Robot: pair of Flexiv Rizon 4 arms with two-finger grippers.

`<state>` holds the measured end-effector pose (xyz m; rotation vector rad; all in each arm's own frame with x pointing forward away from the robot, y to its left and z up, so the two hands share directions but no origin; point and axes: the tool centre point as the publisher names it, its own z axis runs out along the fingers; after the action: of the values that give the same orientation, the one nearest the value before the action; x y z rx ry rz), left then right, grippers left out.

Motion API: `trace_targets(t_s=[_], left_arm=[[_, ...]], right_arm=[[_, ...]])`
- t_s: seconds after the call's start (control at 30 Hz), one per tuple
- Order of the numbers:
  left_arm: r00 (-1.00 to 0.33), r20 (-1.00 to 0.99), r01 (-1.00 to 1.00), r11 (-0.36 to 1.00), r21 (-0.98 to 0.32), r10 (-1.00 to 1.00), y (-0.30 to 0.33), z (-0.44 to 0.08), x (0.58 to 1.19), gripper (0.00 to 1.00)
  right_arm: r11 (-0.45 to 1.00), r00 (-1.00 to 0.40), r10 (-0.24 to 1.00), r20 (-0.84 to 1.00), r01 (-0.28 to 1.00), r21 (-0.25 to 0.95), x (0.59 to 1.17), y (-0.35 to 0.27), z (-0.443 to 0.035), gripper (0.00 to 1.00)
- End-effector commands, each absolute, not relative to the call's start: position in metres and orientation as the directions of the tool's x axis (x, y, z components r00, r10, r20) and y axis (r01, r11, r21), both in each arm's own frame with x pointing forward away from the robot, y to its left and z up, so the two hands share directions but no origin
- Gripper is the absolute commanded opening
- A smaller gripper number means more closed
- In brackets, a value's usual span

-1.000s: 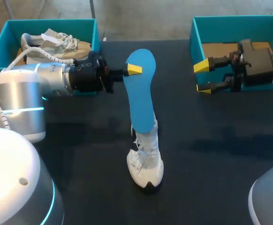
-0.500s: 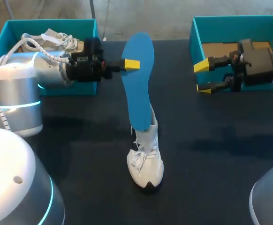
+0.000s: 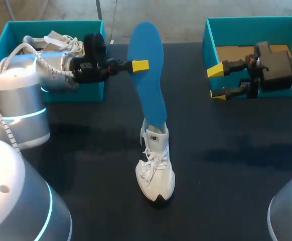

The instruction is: Take the shoe out of the shoebox, open the shoe tongue, remove and reinsert the insole, then place the shoe into the shoebox

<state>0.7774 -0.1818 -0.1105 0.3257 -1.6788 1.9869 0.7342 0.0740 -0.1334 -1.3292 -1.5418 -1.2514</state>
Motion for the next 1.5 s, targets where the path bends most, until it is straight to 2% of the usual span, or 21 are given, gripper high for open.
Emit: trace_targets(t_s=[0.03, 0.47, 0.5, 0.67, 0.73, 0.9, 1.03, 1.1, 1.13, 1.27, 1.4, 1.5], left_arm=[[-0.964, 0.201, -0.231, -0.169, -0.958, 0.177, -0.182, -0.111, 0.776, 0.00], [-0.964, 0.201, -0.231, -0.169, -0.958, 0.177, -0.182, -0.111, 0.776, 0.00], [-0.984, 0.069, -0.089, -0.119, -0.989, 0.164, -0.182, -0.114, 0.776, 0.00], [-0.959, -0.254, 0.254, -0.021, -0.967, 0.124, -0.178, -0.119, 0.784, 0.00], [-0.936, -0.338, 0.337, -0.031, -0.941, 0.097, -0.176, -0.118, 0.787, 0.00], [-0.703, -0.694, 0.706, 0.037, -0.707, 0.153, -0.173, -0.122, 0.795, 0.00], [-0.500, -0.843, 0.864, 0.044, -0.502, 0.199, -0.174, -0.123, 0.797, 0.00], [-0.328, -0.920, 0.945, 0.090, -0.315, 0.217, -0.176, -0.125, 0.799, 0.00], [-0.289, -0.933, 0.957, 0.095, -0.275, 0.215, -0.176, -0.126, 0.800, 0.00], [-0.212, -0.970, 0.973, 0.119, -0.198, 0.121, -0.178, -0.126, 0.803, 0.00], [-0.157, -0.983, 0.985, 0.056, -0.162, -0.091, -0.182, -0.121, 0.802, 0.00], [-0.088, -0.985, 0.995, 0.025, -0.093, -0.151, -0.187, -0.119, 0.799, 0.00]], right_arm=[[-0.010, -0.194, 0.264, 0.945, 0.979, 0.204, 0.735, 0.076, -0.134, 1.00], [-0.010, -0.194, 0.264, 0.945, 0.979, 0.204, 0.735, 0.076, -0.134, 1.00], [-0.010, -0.194, 0.264, 0.945, 0.979, 0.204, 0.735, 0.076, -0.134, 1.00], [-0.010, -0.194, 0.264, 0.945, 0.979, 0.204, 0.735, 0.076, -0.134, 1.00], [-0.010, -0.194, 0.264, 0.945, 0.979, 0.204, 0.735, 0.076, -0.134, 1.00], [-0.010, -0.194, 0.264, 0.945, 0.979, 0.204, 0.735, 0.076, -0.134, 1.00], [-0.010, -0.194, 0.264, 0.945, 0.979, 0.204, 0.735, 0.076, -0.134, 1.00], [-0.010, -0.194, 0.264, 0.945, 0.979, 0.204, 0.735, 0.076, -0.134, 1.00], [-0.010, -0.194, 0.264, 0.945, 0.979, 0.204, 0.735, 0.076, -0.134, 1.00], [-0.010, -0.194, 0.264, 0.945, 0.979, 0.204, 0.735, 0.076, -0.134, 1.00], [-0.010, -0.194, 0.264, 0.945, 0.979, 0.204, 0.735, 0.076, -0.134, 1.00], [-0.010, -0.194, 0.264, 0.945, 0.979, 0.204, 0.735, 0.076, -0.134, 1.00]])
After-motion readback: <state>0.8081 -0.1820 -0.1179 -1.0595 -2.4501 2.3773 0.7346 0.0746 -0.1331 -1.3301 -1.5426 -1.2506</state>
